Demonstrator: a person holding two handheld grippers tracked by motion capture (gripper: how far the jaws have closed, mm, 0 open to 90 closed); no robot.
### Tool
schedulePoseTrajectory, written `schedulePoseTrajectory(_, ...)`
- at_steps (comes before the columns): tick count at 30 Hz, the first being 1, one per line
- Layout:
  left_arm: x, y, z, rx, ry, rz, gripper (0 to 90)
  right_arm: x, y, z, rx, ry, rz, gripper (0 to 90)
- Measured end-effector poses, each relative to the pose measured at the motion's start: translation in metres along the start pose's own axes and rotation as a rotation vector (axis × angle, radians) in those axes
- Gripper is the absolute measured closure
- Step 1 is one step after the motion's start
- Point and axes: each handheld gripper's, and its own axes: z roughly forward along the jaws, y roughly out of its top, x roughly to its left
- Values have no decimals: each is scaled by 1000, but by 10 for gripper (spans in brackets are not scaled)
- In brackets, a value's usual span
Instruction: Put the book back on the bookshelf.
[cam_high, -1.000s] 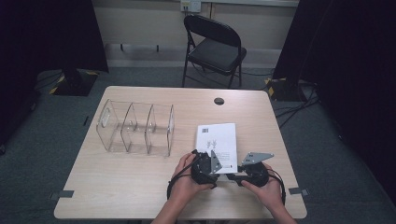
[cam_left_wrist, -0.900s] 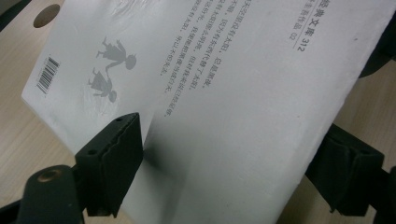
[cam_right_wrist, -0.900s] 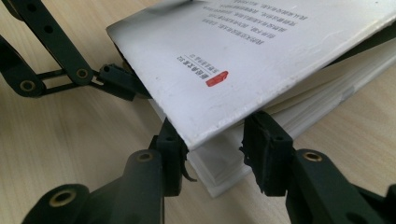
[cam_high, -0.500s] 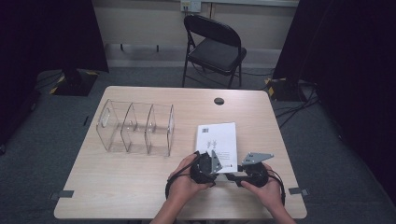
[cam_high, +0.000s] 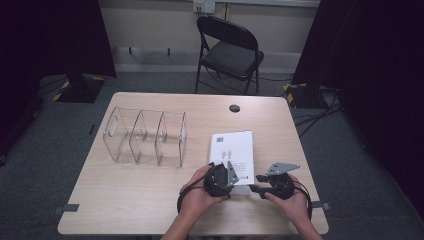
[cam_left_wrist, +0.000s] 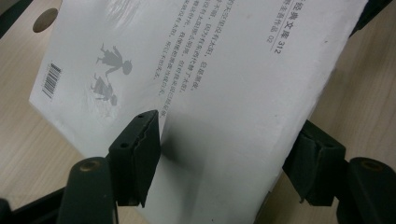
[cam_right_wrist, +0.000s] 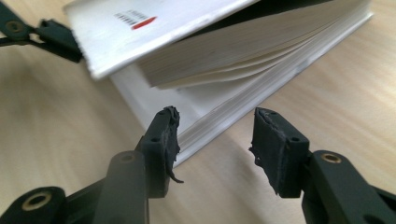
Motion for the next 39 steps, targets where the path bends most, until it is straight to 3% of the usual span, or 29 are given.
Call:
schedulePoseTrajectory(10,-4,1,3,1,4,1,287,10,9,14,-8,-31,-44,519)
schedulePoseTrajectory(13,0,0,3,-15,-22,-52,255,10,8,14,-18,-25,-49,521)
schedulePoseTrajectory(16,2,0,7,1,-16,23,199,10,9,11,-38,2,-18,525)
schedulePoseTrajectory(20,0,2,13,8,7,50,140,12,10,10,-45,0,-23,528)
schedulePoseTrajectory(24,0,2,19,0,42,52,100,12,11,9,-56,12,-11,537)
schedulePoseTrajectory(28,-2,3,20,-1,69,54,129,12,11,8,-53,22,8,538)
schedulePoseTrajectory(32,1,3,18,7,53,63,162,11,11,9,-54,30,15,537)
schedulePoseTrajectory(33,1,4,15,7,44,57,206,12,12,8,-53,16,-17,533)
schedulePoseTrajectory(34,1,4,15,7,44,57,222,12,12,8,-53,16,-17,533)
schedulePoseTrajectory(35,0,6,14,7,52,75,222,13,12,8,-54,7,-38,524)
schedulePoseTrajectory(36,-3,8,11,30,56,97,279,14,13,8,-58,13,-49,451)
schedulePoseTrajectory(38,-5,10,9,32,72,113,305,13,12,7,-65,12,-59,430)
schedulePoseTrajectory(39,-6,12,5,32,80,106,362,11,10,7,-49,2,-82,392)
